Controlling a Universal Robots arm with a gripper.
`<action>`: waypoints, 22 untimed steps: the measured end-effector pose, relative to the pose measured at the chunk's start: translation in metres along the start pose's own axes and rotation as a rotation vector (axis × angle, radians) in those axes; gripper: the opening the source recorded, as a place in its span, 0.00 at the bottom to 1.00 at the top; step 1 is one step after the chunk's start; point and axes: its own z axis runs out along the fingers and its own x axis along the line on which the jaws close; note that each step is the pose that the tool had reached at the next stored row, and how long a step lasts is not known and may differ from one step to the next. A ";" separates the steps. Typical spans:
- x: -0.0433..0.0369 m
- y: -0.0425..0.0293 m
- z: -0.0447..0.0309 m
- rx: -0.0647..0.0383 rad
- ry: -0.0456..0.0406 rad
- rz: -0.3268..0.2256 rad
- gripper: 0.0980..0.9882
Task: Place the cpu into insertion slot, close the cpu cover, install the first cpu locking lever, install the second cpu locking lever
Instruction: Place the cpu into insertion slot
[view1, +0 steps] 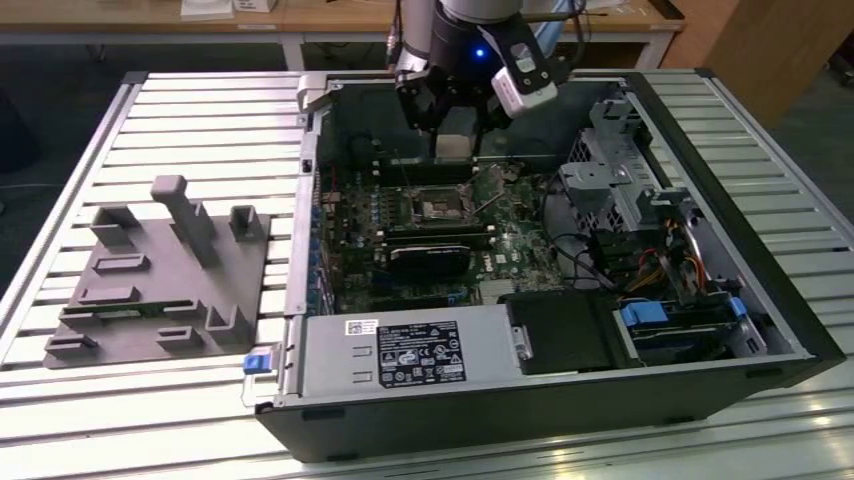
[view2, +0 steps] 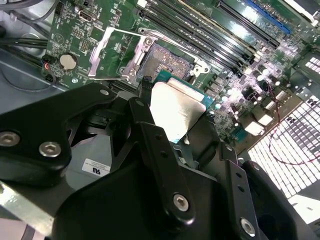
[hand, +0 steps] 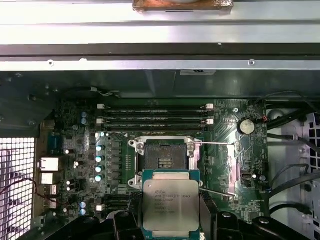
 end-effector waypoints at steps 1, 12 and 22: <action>0.0000 -0.0001 0.0014 0.000 0.0000 0.000 0.50; 0.0007 -0.0017 0.0161 0.000 -0.0038 0.000 0.50; 0.0014 -0.0042 0.0333 0.000 -0.0162 -0.001 0.50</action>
